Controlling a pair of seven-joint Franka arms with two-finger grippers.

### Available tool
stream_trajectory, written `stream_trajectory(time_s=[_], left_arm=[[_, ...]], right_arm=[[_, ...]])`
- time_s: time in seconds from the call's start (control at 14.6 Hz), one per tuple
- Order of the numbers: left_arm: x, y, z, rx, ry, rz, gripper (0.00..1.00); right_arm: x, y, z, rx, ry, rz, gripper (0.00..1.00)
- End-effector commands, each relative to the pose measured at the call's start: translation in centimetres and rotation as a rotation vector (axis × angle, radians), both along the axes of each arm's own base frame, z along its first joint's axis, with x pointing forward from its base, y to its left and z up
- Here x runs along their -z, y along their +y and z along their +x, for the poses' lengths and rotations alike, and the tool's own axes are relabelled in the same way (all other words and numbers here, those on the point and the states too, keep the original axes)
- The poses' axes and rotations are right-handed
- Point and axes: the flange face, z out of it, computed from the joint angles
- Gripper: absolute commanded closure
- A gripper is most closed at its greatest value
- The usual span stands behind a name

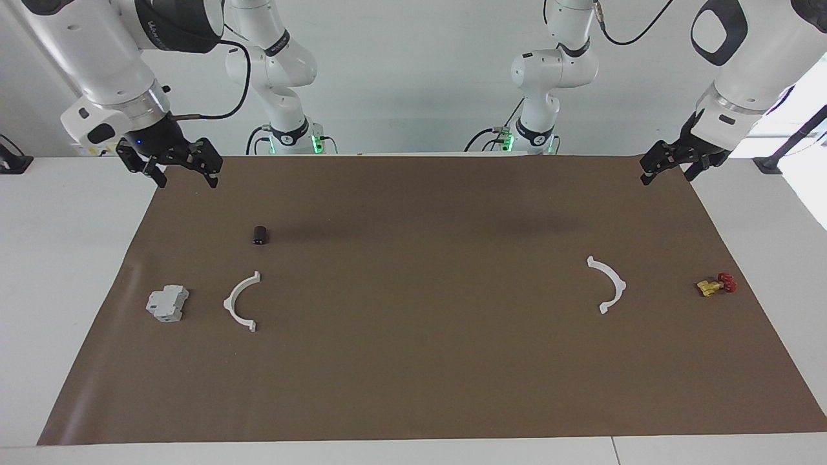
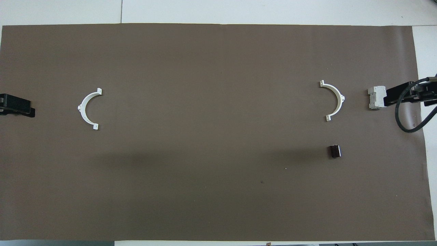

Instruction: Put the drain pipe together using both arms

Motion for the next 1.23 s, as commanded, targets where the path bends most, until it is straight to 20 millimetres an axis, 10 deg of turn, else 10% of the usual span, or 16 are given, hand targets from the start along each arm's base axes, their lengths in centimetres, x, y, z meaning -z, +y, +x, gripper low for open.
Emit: stream_trajectory(time_s=[0.0,0.68,1.16], left_arm=[[-0.1,-0.1,-0.8,0.010,-0.004,0.018,0.00],[-0.1,-0.2,-0.8,0.007,-0.003,0.018,0.00],[-0.1,-0.2,-0.8,0.005,-0.004,0.018,0.00]], right_arm=[[-0.3,-0.3,0.0,0.008,-0.014,0.000,0.00],[1.1,0.4,-0.1,-0.016,-0.066,0.007,0.00],[16.0,-0.3,4.8,-0.106,-0.130,0.003,0.00]])
